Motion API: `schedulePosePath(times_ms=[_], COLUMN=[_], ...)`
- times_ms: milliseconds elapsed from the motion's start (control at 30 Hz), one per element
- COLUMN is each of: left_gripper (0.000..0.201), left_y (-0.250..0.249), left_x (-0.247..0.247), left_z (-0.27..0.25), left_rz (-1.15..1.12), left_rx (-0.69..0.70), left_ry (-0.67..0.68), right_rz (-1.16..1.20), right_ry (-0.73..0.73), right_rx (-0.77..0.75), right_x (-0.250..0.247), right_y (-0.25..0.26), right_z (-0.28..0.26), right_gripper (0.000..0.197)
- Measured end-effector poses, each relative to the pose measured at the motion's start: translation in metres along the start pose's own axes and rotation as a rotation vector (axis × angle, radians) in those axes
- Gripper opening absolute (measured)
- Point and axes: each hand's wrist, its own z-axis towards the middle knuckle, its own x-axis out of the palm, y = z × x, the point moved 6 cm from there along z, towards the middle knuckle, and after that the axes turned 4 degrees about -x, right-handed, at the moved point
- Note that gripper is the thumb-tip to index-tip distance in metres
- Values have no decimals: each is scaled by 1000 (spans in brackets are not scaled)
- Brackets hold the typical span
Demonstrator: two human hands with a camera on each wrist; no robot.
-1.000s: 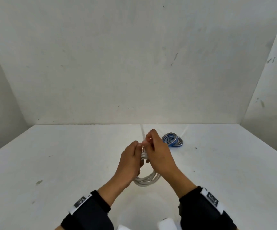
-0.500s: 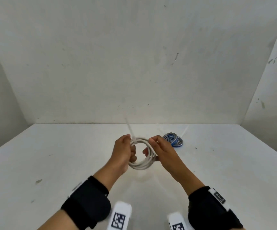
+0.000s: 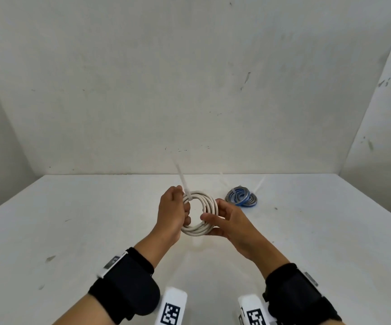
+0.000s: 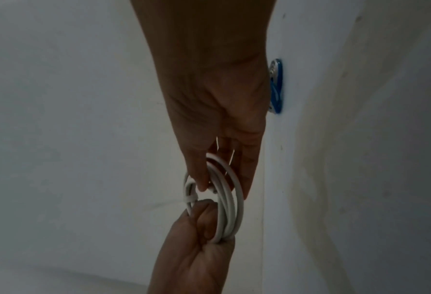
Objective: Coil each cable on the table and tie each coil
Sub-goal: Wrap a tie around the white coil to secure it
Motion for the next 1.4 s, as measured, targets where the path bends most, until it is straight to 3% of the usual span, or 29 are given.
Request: schedulePosePath(times_ms=[267, 600, 733, 833, 933, 1033, 1167, 1400], left_gripper=[30, 30, 30, 32, 34, 30, 34, 52], left_y=[-3, 7, 3, 7, 15, 23, 33, 28], left_x=[4, 12, 12, 7, 5, 10, 25, 74], left_z=[0, -2, -1, 5, 11, 15, 16, 22], left_rz=[-21, -92, -113, -212, -333, -284, -57, 332], left_rx=[40, -7, 2, -106, -227, -252, -275, -155], left_ry=[-12, -9, 6, 24, 42, 82, 208, 401], right_rz=[-361, -610, -478, -240, -105, -53, 66, -163], right_ry=[-255, -352, -298, -101, -46, -141, -340, -640], right_rx=[-144, -189, -148, -19, 26, 63, 123, 47], right_x=[-4, 0, -6, -9, -15, -26, -51, -113], right_y=[5, 12, 10, 6, 7, 3, -3, -5], right_z=[2, 3, 3, 5, 2, 4, 15, 41], right_gripper=[16, 9, 13, 22, 22, 23, 29, 22])
